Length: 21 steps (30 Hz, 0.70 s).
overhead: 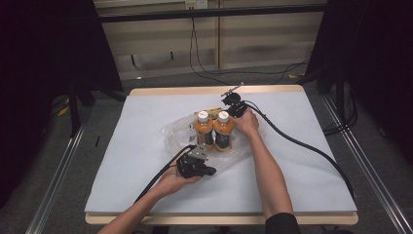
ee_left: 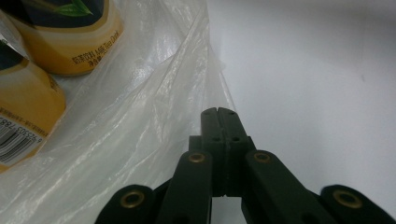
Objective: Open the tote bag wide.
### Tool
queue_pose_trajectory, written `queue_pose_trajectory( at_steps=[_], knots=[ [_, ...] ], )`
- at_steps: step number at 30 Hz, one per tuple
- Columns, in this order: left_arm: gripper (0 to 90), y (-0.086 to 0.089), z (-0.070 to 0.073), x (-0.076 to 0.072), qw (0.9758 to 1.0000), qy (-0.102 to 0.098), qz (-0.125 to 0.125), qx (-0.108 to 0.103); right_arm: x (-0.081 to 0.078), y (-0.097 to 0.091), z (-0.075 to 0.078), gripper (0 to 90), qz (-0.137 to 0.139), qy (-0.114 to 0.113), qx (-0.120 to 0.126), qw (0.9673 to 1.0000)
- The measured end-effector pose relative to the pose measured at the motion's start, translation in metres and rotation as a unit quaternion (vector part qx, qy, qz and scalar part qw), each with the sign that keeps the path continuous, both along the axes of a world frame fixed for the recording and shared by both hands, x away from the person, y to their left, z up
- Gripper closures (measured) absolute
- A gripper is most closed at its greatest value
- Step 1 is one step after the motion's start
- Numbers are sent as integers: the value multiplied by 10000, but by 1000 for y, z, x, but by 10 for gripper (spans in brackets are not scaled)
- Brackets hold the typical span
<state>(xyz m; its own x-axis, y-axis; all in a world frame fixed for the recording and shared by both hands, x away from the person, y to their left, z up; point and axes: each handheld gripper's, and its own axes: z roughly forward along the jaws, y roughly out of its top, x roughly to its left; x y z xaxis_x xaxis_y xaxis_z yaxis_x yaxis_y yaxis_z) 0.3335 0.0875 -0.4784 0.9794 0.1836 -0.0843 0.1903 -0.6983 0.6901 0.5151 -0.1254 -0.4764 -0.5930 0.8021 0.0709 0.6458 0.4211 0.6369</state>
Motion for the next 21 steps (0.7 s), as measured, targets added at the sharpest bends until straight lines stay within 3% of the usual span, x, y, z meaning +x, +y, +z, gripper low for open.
queue_pose_trajectory(
  at_steps=[6,12,18,21],
  knots=[
    [900,2,0,3,9999,145,24,-33,-10,-3,12,900,118,-124,279,9995],
    [900,1,0,2,9998,134,44,-103,-20,-14,26,900,257,-241,698,9969],
    [837,3,9,-2,9986,114,14,-522,-37,-25,39,900,320,-462,833,9949],
    [725,6,11,-3,9978,51,80,-655,-51,-33,44,900,350,-643,844,9937]
  ],
)
